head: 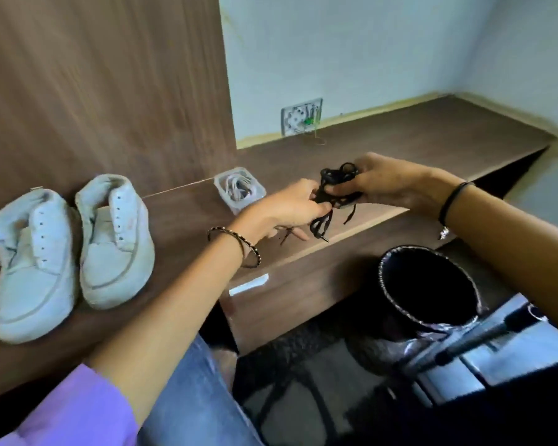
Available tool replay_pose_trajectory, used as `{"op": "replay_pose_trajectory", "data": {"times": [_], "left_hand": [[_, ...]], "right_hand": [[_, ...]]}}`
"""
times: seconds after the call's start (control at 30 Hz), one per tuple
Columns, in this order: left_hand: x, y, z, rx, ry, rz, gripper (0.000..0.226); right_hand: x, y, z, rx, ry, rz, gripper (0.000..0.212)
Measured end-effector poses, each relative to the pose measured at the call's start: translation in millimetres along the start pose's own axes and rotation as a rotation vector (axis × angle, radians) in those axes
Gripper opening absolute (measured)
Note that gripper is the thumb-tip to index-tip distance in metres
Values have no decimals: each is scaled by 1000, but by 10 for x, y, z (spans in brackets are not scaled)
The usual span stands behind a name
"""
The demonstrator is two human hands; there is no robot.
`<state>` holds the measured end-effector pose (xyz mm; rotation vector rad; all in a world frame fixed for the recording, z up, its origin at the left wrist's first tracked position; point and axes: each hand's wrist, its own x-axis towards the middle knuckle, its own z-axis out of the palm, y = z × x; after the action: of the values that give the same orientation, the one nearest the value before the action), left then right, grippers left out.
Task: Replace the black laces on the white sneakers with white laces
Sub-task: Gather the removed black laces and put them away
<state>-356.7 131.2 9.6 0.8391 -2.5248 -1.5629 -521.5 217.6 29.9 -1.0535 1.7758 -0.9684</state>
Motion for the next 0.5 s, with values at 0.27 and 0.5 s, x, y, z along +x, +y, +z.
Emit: {"op": "replay_pose_trajectory", "data": {"times": [0.27, 0.5], "left_hand": [[974, 52, 1383, -373, -74, -160, 35], [1571, 190, 2040, -443, -90, -262, 39]], "right_hand": [[-149, 1037, -772, -243, 231, 257, 14], [-206, 1509, -1148, -510, 371, 431, 20]]}}
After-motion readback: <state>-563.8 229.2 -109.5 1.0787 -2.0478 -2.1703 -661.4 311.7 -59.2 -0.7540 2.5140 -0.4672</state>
